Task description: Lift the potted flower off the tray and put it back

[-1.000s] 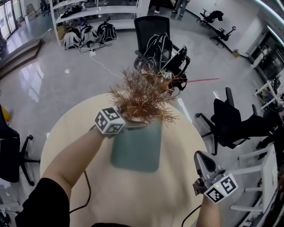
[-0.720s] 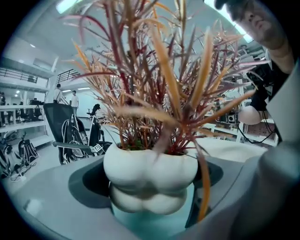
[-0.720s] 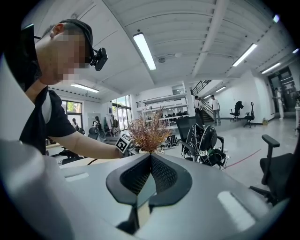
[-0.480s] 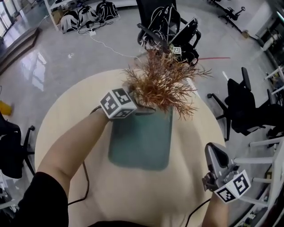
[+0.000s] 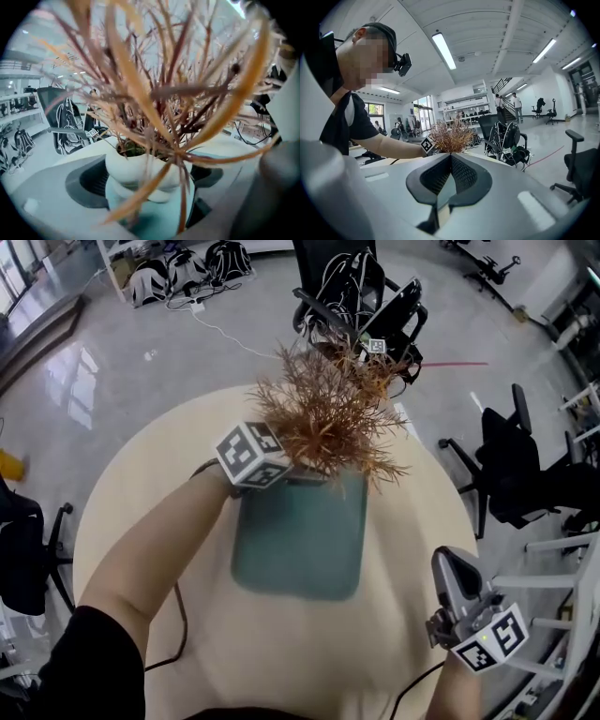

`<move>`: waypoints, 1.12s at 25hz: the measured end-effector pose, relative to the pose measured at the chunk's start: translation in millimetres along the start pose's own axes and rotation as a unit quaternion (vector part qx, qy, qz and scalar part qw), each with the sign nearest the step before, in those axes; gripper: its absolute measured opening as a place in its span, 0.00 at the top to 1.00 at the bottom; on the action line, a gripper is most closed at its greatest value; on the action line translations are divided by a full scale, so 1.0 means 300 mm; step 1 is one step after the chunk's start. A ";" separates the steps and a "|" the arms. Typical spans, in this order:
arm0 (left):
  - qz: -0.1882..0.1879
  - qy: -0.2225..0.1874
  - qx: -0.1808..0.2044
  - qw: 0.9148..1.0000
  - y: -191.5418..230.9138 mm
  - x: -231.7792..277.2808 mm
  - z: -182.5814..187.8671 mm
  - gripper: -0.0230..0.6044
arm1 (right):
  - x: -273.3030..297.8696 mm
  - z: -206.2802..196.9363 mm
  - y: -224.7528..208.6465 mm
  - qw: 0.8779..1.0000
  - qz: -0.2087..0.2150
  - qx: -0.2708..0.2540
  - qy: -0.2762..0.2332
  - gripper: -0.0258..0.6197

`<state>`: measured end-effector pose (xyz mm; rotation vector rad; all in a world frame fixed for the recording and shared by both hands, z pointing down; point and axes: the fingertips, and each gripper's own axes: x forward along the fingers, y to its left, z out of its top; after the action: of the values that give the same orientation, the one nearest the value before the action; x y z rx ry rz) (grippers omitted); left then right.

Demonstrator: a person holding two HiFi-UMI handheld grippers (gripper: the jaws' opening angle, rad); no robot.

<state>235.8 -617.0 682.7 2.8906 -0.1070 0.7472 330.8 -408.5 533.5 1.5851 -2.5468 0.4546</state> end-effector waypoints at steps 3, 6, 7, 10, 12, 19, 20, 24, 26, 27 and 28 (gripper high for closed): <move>0.005 -0.001 0.002 1.000 -0.009 -0.031 -0.015 0.16 | -0.004 0.000 0.006 1.000 -0.002 0.001 0.001 0.94; 0.019 0.002 0.006 1.000 -0.008 -0.063 -0.050 0.16 | -0.008 0.004 0.012 1.000 -0.003 0.002 0.003 0.94; 0.025 0.001 0.004 1.000 -0.010 -0.077 -0.055 0.16 | -0.009 0.007 0.015 1.000 -0.003 0.002 0.003 0.94; 0.045 -0.009 -0.013 0.999 -0.012 -0.132 -0.076 0.16 | -0.017 0.018 0.033 1.000 -0.005 0.002 0.005 0.94; 0.061 -0.019 -0.033 0.997 -0.019 -0.187 -0.099 0.16 | -0.028 0.030 0.048 1.000 -0.006 0.002 0.006 0.94; 0.108 -0.068 -0.088 0.988 -0.151 -0.464 -0.151 0.16 | -0.101 0.119 0.115 1.000 -0.015 0.003 0.003 0.94; 0.110 -0.081 -0.095 0.986 -0.185 -0.512 -0.142 0.16 | -0.110 0.140 0.129 1.000 -0.015 0.001 0.002 0.94; 0.124 -0.130 -0.108 0.978 -0.330 -0.710 -0.087 0.28 | -0.150 0.217 0.184 1.000 -0.018 -0.003 -0.002 0.94; 0.133 -0.158 -0.113 0.972 -0.398 -0.809 -0.043 0.34 | -0.175 0.258 0.218 1.000 -0.021 -0.006 -0.004 0.94; 0.136 -0.170 -0.113 0.969 -0.432 -0.859 -0.018 0.37 | -0.190 0.279 0.240 1.000 -0.022 -0.007 -0.005 0.94; 0.139 -0.181 -0.112 0.967 -0.467 -0.911 0.009 0.41 | -0.205 0.303 0.266 1.000 -0.024 -0.008 -0.006 0.94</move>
<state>13.6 -471.1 529.1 2.7847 -0.6077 0.2115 293.4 -350.9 416.7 1.6441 -2.5091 0.4208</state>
